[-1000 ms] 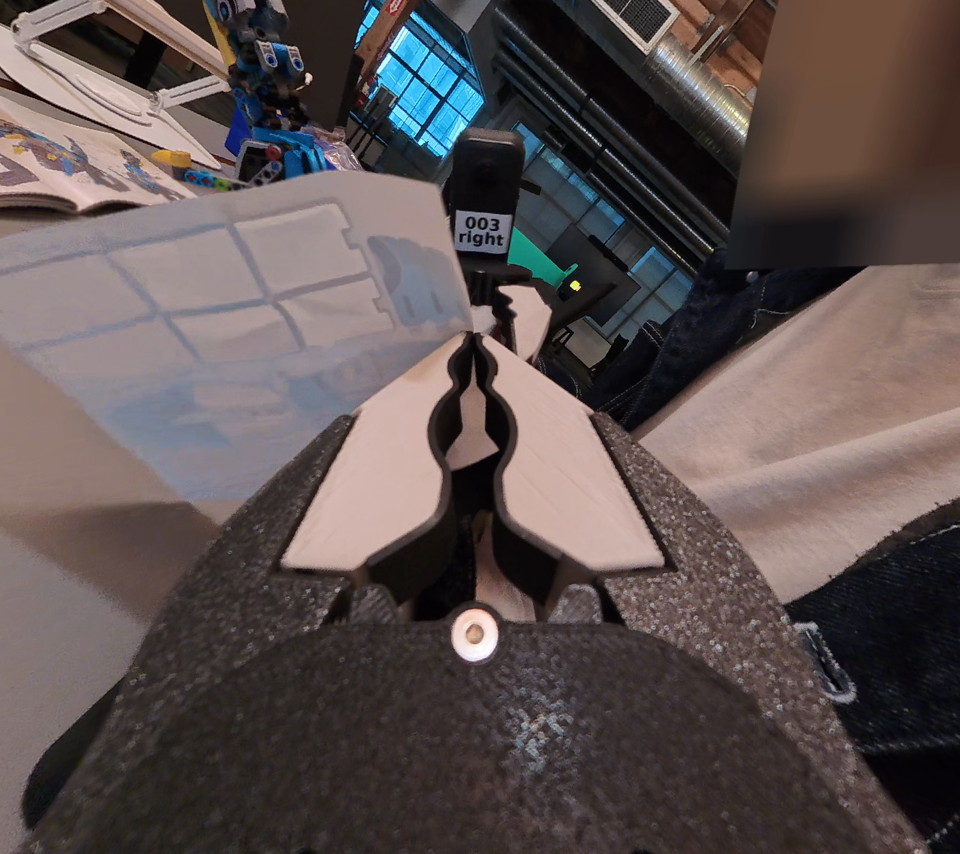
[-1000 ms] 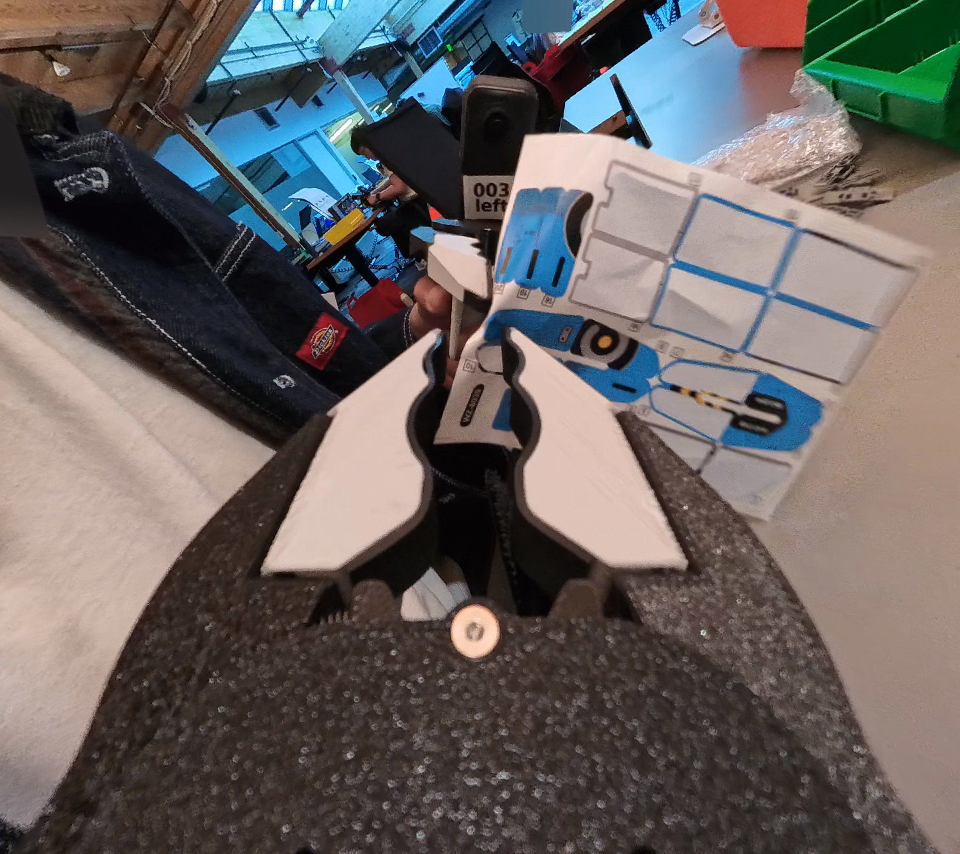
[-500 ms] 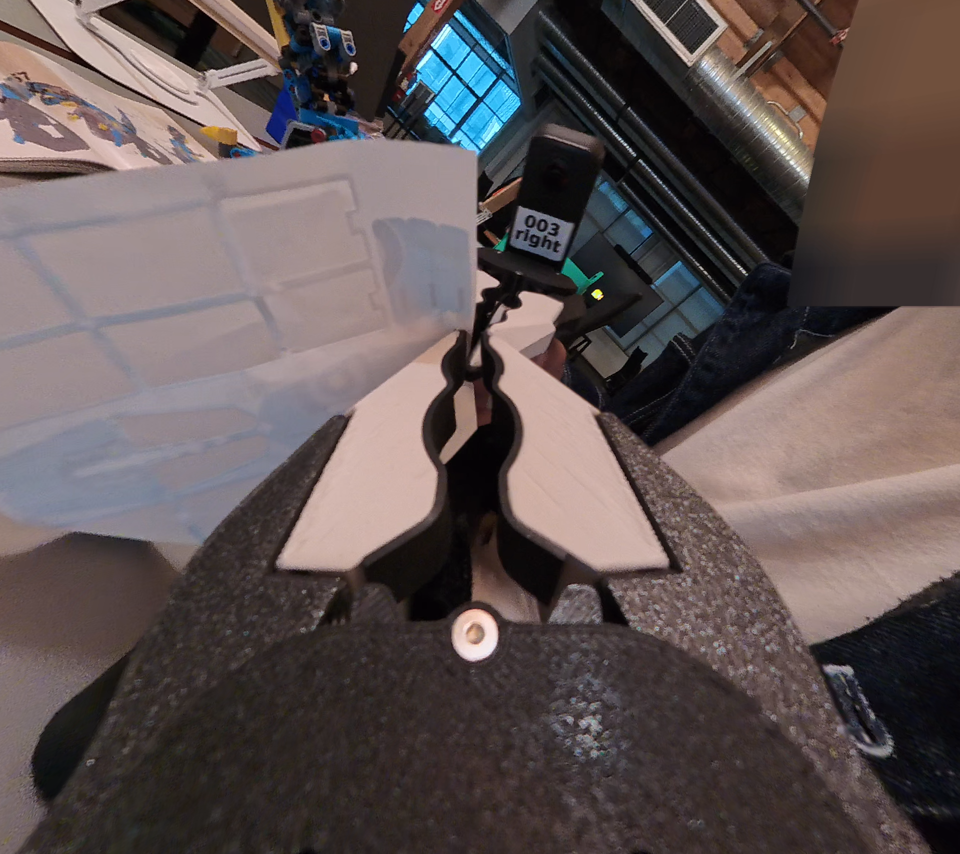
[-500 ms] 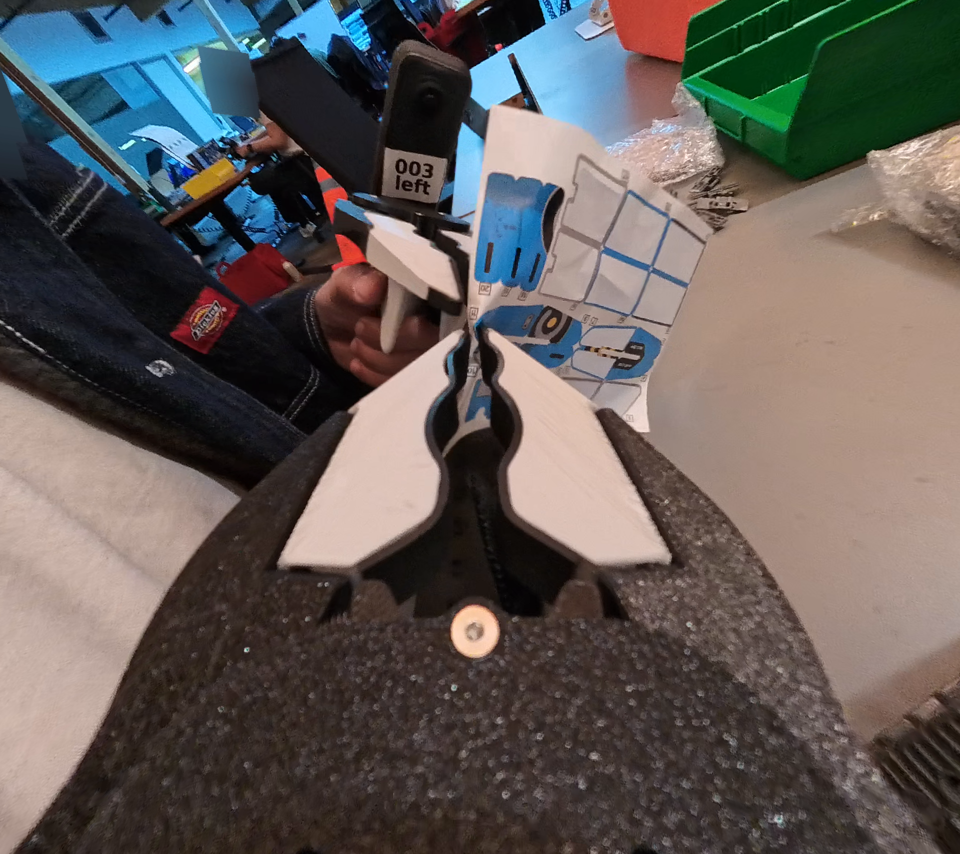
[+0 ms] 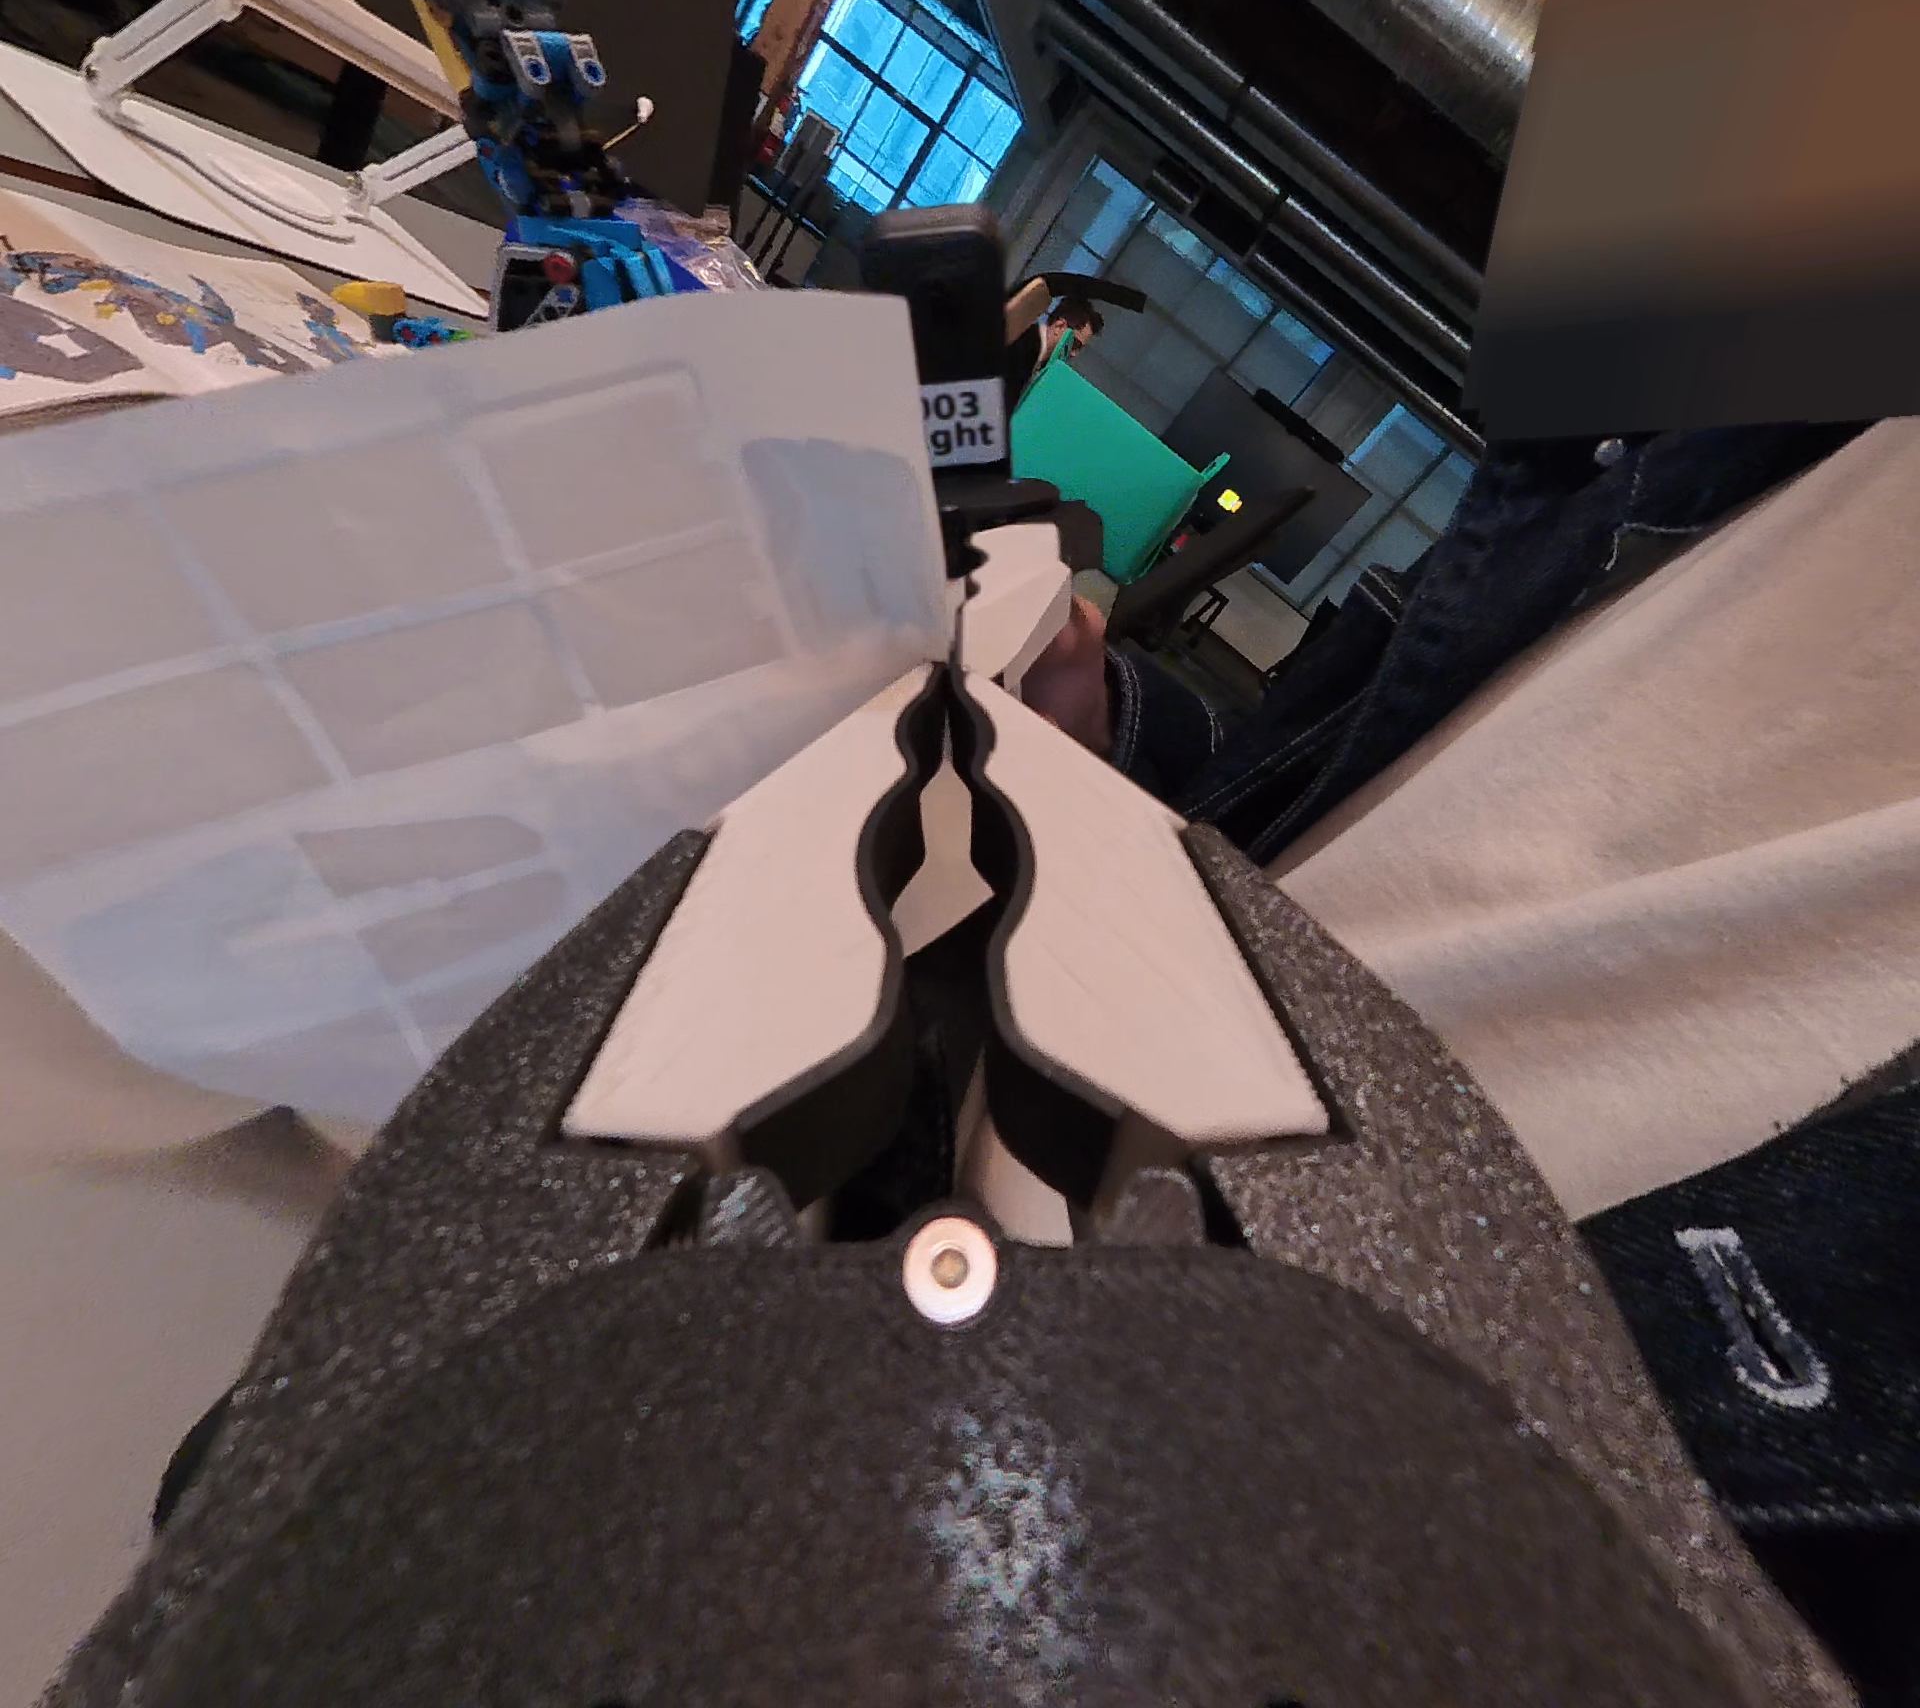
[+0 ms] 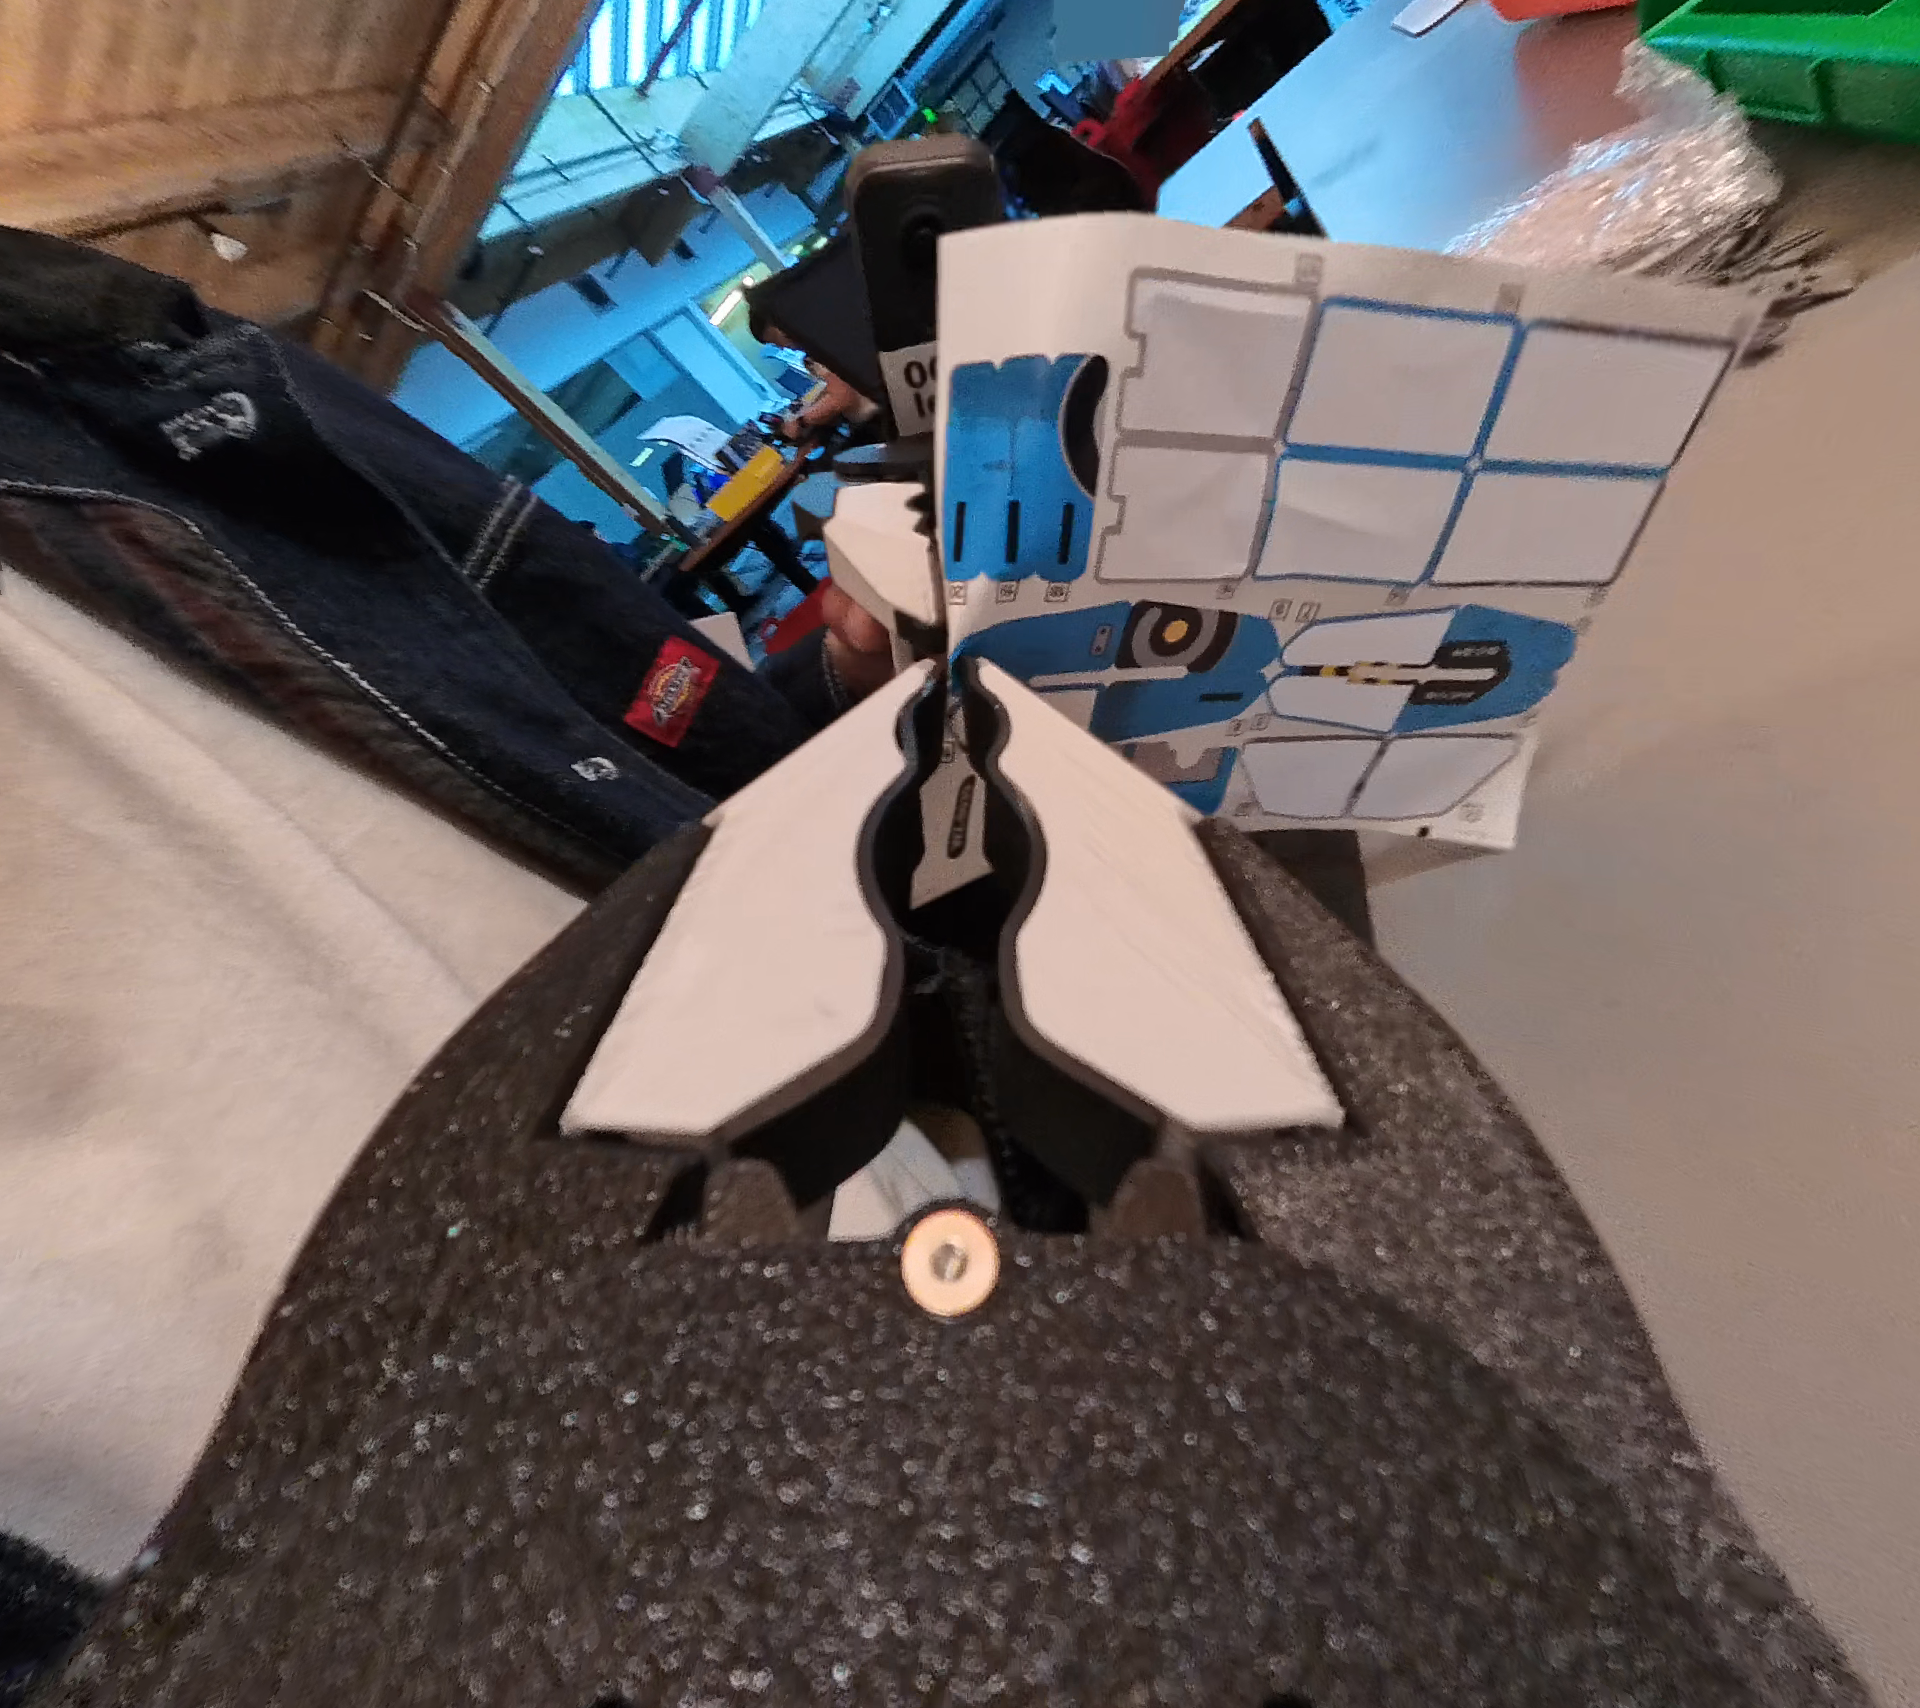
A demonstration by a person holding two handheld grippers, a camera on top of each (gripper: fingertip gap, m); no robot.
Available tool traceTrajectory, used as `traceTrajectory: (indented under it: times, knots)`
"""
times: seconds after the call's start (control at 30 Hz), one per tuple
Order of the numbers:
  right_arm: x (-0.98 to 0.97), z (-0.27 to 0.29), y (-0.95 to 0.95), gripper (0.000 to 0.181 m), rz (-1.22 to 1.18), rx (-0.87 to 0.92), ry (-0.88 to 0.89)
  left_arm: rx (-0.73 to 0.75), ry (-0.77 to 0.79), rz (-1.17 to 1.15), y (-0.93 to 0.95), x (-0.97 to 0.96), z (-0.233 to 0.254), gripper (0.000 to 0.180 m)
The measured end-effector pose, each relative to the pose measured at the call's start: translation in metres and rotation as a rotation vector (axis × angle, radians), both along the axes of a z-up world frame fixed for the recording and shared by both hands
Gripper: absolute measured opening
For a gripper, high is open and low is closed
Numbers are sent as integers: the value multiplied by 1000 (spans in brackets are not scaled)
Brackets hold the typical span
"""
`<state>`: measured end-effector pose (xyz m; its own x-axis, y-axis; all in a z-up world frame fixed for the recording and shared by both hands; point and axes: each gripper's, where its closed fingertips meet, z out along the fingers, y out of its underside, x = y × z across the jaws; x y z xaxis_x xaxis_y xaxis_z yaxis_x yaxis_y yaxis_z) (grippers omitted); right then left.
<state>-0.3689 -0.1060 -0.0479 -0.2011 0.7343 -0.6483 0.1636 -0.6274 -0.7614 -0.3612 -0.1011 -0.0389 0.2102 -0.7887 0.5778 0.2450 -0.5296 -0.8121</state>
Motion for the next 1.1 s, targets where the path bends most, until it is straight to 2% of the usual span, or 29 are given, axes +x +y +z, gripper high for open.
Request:
traceTrajectory:
  times: [0.2, 0.87, 1.1]
  knots:
    - [1, 4, -8, 0, 59, -74, 49, 51, 19, -27, -9, 1, 3, 0]
    - [0, 4, -25, 0, 140, -79, 61, 103, 62, -96, -27, -1, 2, 0]
    - [9, 5, -16, 0, 117, -74, 64, 114, 30, -113, -34, -4, 8, 0]
